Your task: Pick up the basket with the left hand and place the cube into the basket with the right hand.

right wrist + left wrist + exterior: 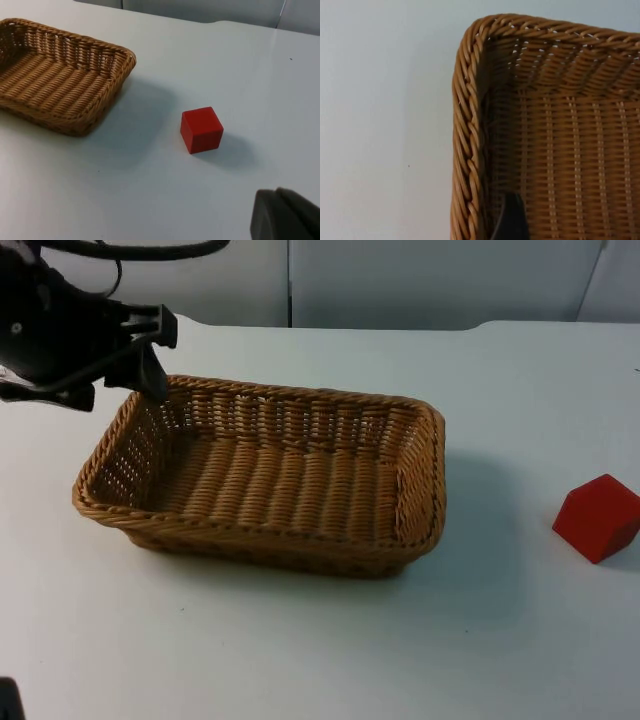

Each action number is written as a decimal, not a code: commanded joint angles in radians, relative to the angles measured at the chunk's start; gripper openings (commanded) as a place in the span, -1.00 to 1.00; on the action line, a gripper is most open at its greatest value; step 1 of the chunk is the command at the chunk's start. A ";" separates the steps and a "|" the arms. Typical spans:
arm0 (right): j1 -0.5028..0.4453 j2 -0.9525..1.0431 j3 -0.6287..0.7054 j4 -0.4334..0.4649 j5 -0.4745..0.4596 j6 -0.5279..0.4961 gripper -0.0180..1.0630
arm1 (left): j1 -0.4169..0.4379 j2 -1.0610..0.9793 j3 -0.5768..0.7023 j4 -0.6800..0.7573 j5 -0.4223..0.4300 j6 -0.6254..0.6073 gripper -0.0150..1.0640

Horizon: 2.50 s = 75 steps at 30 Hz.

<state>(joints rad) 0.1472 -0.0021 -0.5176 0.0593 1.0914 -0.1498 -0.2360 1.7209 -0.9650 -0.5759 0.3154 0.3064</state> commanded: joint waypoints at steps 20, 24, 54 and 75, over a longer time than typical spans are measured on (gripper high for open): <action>-0.011 0.002 0.005 -0.002 -0.009 -0.007 -0.97 | -0.116 0.089 -0.152 -0.226 -0.031 -0.009 0.19; -0.011 0.002 0.005 -0.002 -0.009 -0.007 -0.97 | -0.132 0.117 -0.184 -0.194 -0.083 0.118 0.19; -0.011 0.002 0.005 -0.002 -0.009 -0.007 -0.97 | -0.139 0.258 -0.341 0.666 0.033 -0.349 -0.02; -0.011 0.002 0.005 -0.002 -0.009 -0.007 -0.97 | -0.115 0.258 -0.341 0.987 0.255 -0.751 -0.02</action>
<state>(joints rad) 0.1434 -0.0021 -0.5176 0.0593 1.0914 -0.1498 -0.3536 1.9776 -1.3016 0.4046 0.5585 -0.4302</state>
